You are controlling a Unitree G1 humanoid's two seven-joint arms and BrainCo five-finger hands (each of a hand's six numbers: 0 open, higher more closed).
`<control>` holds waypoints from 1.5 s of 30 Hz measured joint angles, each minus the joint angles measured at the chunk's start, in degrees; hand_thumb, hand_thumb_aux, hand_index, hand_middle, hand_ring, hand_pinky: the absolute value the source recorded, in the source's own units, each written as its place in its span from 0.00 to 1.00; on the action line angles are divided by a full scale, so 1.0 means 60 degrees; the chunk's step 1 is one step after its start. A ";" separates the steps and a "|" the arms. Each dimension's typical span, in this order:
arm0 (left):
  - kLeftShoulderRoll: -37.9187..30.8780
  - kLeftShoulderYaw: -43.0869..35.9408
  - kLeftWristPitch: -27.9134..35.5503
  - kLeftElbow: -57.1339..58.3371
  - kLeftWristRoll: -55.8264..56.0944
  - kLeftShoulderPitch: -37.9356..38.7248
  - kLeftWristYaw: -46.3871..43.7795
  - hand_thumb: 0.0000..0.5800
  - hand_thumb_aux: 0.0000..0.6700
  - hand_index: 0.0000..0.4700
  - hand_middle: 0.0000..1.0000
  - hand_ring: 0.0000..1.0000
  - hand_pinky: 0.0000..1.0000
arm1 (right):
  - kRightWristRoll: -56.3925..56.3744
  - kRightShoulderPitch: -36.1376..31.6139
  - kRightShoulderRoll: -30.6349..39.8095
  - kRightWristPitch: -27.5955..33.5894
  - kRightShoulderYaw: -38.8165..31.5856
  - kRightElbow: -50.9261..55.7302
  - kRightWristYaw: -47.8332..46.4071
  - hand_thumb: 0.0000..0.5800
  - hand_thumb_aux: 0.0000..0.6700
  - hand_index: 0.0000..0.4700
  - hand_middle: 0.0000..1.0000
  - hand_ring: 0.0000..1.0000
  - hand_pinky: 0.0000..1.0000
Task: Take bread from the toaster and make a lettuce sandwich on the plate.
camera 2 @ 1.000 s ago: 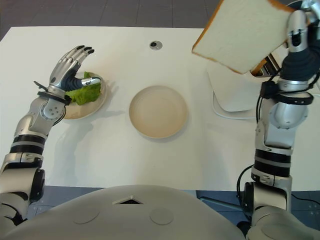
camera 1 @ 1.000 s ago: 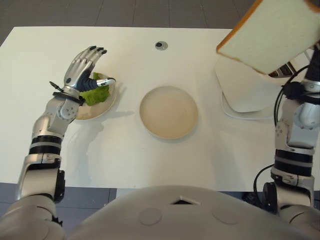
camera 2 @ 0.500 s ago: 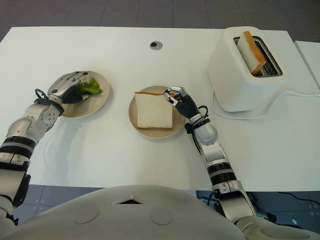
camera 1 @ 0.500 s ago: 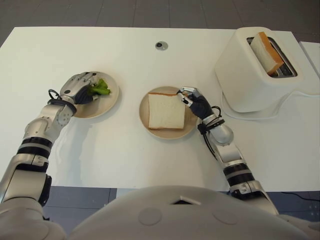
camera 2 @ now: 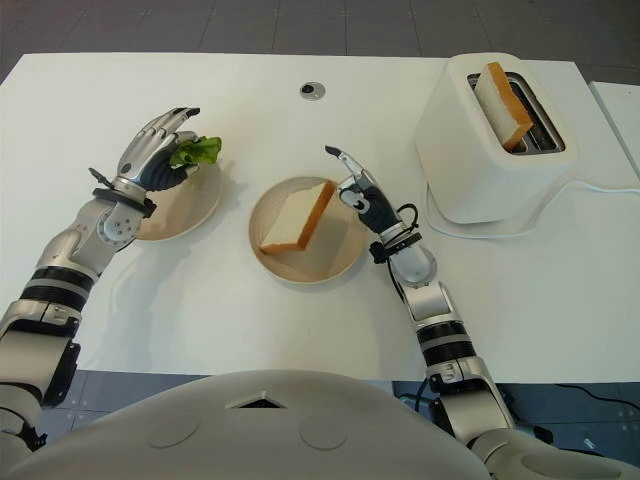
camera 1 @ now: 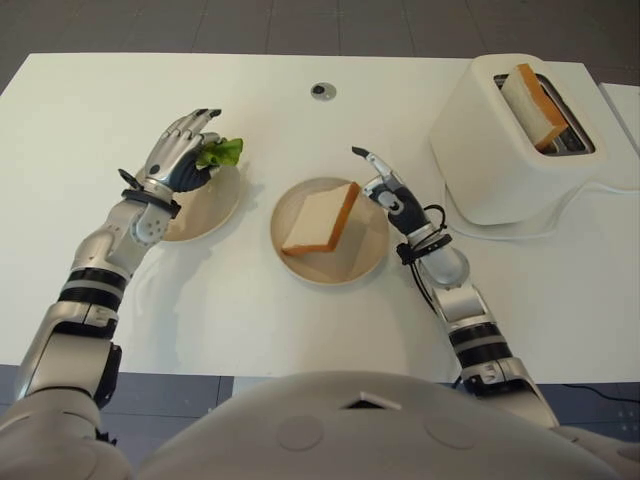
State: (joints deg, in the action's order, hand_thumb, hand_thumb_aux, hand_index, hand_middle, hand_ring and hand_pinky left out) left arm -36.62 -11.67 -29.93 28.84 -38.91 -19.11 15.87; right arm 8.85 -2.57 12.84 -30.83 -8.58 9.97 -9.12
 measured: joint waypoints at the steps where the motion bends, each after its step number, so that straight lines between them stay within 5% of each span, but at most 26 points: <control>1: 0.0219 -0.0052 -0.0127 -0.0138 0.0114 0.0001 -0.0028 1.00 1.00 1.00 0.00 0.00 0.00 | -0.0159 -0.0007 -0.0018 -0.0154 0.0110 -0.0198 0.0026 0.00 0.00 0.00 0.98 0.98 0.98; 18: 0.2678 -0.3031 -0.1614 -0.1066 -0.0161 0.0321 -0.1925 1.00 0.97 0.97 0.00 0.00 0.00 | -0.0895 -0.0240 -0.0123 -0.0334 0.1275 -0.0672 0.0373 0.00 0.00 0.00 0.98 0.98 0.98; 19: 0.2667 -0.3156 -0.1730 -0.1069 -0.0158 0.0340 -0.2081 0.90 0.69 0.69 0.00 0.00 0.00 | -0.0895 -0.0240 -0.0123 -0.0332 0.1278 -0.0686 0.0372 0.00 0.00 0.00 0.98 0.98 0.98; 20: 0.2638 -0.3244 -0.1811 -0.1071 -0.0154 0.0354 -0.2195 0.76 0.51 0.51 0.00 0.00 0.00 | -0.0895 -0.0240 -0.0123 -0.0326 0.1283 -0.0714 0.0369 0.00 0.00 0.00 0.98 0.98 0.98; 21: 0.2618 -0.3263 -0.1839 -0.1072 -0.0153 0.0351 -0.2272 0.24 0.13 0.13 0.00 0.00 0.00 | -0.0895 -0.0240 -0.0123 -0.0326 0.1295 -0.0745 0.0367 0.00 0.00 0.00 0.98 0.98 0.98; 22: 0.2569 -0.3289 -0.1862 -0.1068 -0.0155 0.0346 -0.2326 0.00 0.00 0.00 0.00 0.00 0.00 | -0.0896 -0.0240 -0.0120 -0.0325 0.1344 -0.0768 0.0364 0.00 0.00 0.00 0.98 0.98 0.98; 34: 0.2204 -0.2762 -0.1828 -0.1567 0.0091 0.0443 -0.2346 0.00 0.00 0.00 0.00 0.00 0.00 | -0.0759 -0.0336 -0.0033 -0.0241 0.1533 -0.1000 0.0367 0.00 0.00 0.00 0.95 0.95 0.95; 35: 0.2199 -0.2600 -0.1881 -0.1689 0.0280 0.0499 -0.2324 0.00 0.00 0.00 0.00 0.00 0.00 | -0.0533 -0.0342 0.0052 -0.0289 0.1571 -0.1194 0.0434 0.00 0.00 0.00 0.87 0.87 0.87; 37: 0.2256 -0.2349 -0.2018 -0.1853 0.0695 0.0508 -0.2264 0.00 0.00 0.00 0.00 0.00 0.00 | -0.0151 -0.0371 0.0210 -0.0418 0.1811 -0.1537 0.0647 0.00 0.00 0.00 0.35 0.35 0.35; 38: 0.2373 -0.2202 -0.2112 -0.1916 0.0930 0.0522 -0.2233 0.00 0.00 0.00 0.00 0.00 0.00 | 0.0073 -0.0387 0.0354 -0.0454 0.1974 -0.1694 0.0784 0.00 0.00 0.00 0.00 0.00 0.00; 45: 0.2694 -0.1635 -0.2563 -0.2359 0.2173 0.0616 -0.2296 0.00 0.00 0.00 0.00 0.00 0.00 | 0.1952 -0.0795 0.1740 -0.0360 0.3876 -0.2433 0.2026 0.00 0.00 0.00 0.00 0.00 0.00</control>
State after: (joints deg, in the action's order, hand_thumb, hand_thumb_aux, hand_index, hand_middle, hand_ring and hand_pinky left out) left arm -20.46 -21.48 -45.31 14.68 -25.88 -15.41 2.10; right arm 20.57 -7.34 23.28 -32.99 14.67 -4.63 3.04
